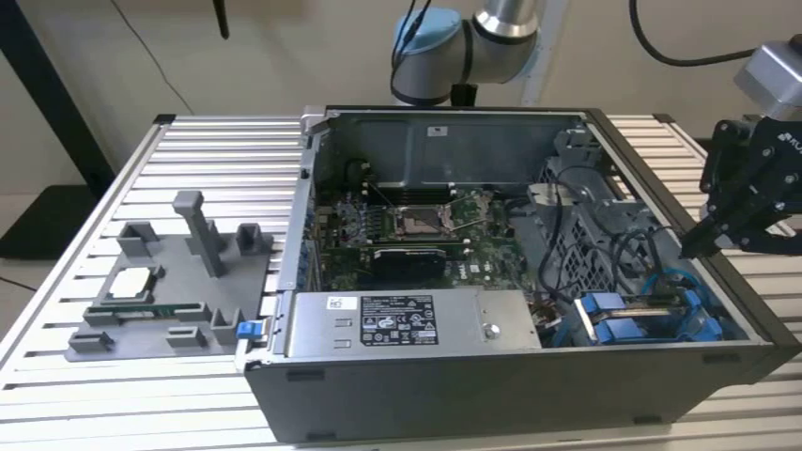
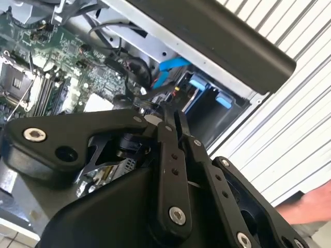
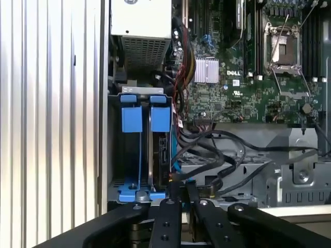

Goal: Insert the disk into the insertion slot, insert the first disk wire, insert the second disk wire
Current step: 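Insert the second disk wire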

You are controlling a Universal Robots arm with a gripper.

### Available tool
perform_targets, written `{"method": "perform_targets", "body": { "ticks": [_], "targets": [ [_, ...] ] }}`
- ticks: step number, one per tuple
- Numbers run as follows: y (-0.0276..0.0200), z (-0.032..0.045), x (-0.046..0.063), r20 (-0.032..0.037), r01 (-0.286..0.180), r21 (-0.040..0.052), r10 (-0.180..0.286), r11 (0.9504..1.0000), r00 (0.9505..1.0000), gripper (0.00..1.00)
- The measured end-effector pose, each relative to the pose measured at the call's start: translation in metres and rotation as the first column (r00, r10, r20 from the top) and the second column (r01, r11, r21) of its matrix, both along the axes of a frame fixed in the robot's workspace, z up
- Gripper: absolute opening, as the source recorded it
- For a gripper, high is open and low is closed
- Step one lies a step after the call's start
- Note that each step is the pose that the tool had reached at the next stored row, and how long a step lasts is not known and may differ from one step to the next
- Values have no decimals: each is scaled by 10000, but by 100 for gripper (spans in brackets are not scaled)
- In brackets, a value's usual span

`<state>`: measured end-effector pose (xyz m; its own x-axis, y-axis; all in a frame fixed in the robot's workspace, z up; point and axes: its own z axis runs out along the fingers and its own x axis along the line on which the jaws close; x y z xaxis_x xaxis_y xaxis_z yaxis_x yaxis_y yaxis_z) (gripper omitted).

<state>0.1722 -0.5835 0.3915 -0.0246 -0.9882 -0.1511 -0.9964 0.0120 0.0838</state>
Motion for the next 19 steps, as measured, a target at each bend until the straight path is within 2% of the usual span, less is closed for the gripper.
{"method": "perform_targets", "body": {
  "ticks": [7,9,11,14,16,17,19],
  "targets": [
    [2,21,-289,2,13,7,-13,10000,10000,0],
    [2,21,-359,39,12,9,-13,10000,10000,0],
    [1,16,-424,153,14,10,-14,10000,9999,0],
    [-1,-6,-524,400,12,10,-13,10000,9992,0],
    [-2,-23,-589,541,13,10,-14,10000,9985,0],
    [-2,-30,-614,631,12,10,-12,10000,9980,0],
    [-2,-39,-638,883,13,5,-13,10000,9961,0]
  ]
}}
